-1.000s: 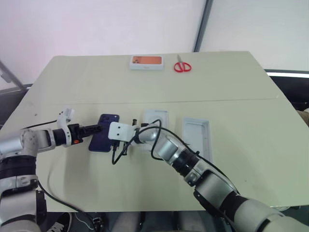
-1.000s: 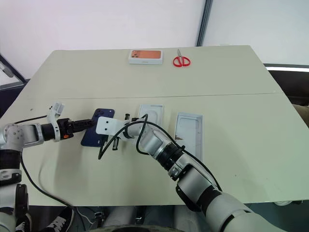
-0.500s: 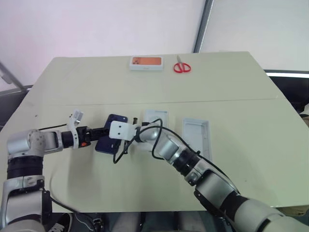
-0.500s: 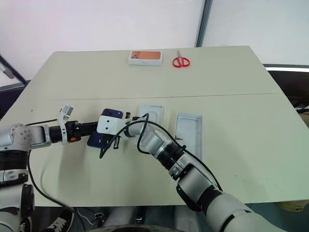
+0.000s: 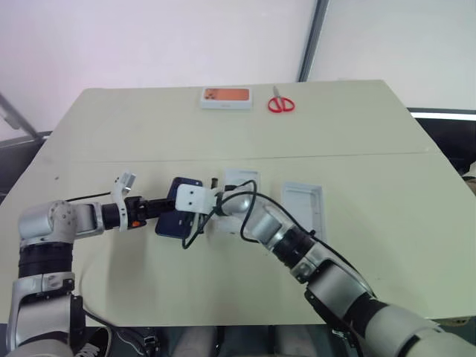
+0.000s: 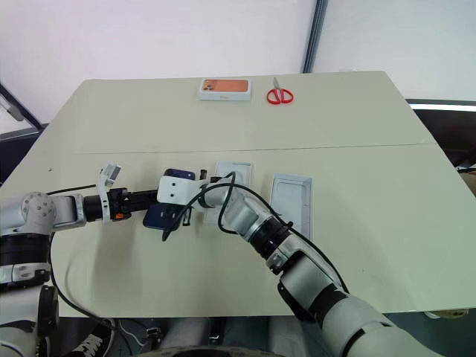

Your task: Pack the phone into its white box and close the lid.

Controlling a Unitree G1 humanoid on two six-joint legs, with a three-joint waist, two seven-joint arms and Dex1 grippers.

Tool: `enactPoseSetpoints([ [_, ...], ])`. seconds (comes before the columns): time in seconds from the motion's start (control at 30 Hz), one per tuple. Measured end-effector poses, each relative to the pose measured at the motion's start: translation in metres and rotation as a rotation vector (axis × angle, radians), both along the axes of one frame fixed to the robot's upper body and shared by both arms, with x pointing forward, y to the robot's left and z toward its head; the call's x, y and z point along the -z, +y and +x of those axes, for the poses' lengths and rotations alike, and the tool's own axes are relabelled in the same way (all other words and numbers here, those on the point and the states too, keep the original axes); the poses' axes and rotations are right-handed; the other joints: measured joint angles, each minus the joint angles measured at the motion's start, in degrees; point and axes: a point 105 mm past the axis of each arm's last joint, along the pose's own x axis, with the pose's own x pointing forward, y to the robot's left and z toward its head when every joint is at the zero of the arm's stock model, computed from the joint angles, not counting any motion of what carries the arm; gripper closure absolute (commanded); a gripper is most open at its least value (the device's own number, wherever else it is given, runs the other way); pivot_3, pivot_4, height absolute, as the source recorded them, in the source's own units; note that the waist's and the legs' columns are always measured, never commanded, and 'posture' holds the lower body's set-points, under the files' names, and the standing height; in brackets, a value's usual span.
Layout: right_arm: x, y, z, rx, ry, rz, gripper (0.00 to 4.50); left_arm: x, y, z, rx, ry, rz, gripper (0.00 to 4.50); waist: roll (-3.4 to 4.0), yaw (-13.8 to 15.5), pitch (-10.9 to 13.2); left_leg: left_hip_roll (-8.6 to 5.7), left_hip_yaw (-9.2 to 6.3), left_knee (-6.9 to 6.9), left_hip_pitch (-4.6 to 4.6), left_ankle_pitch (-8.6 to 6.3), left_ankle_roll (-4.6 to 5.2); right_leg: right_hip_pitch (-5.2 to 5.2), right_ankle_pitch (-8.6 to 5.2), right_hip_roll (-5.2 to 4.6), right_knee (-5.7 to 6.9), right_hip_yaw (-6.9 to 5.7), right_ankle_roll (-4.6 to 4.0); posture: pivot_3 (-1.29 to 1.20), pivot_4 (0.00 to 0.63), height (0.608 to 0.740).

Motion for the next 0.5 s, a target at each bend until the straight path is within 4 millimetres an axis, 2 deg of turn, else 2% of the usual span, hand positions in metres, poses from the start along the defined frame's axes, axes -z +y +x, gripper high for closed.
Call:
enactPoseSetpoints([
  [0.13, 0.003, -0.024, 0.004, 0.028, 0.038, -0.073, 4.4, 0.0, 0.0, 0.0, 0.0, -0.003, -0.002, 0.32, 0.01, 0.0, 0.0, 0.01, 0.01, 0.0, 0.01, -0.02, 0.03, 0.02, 0.0, 0.0, -0.02, 0.0, 0.0, 0.0, 0.15, 0.74],
  [0.5, 0.006, -0.023, -0.002, 0.034, 0.087, -0.074, 4.4, 0.0, 0.0, 0.0, 0.003, -0.008, 0.001, 0.32, 0.07, -0.1, -0.1, 0.02, 0.01, -0.04, 0.06, -0.04, 0.05, 0.07, -0.01, -0.01, -0.07, 0.0, 0.01, 0.0, 0.15, 0.74],
])
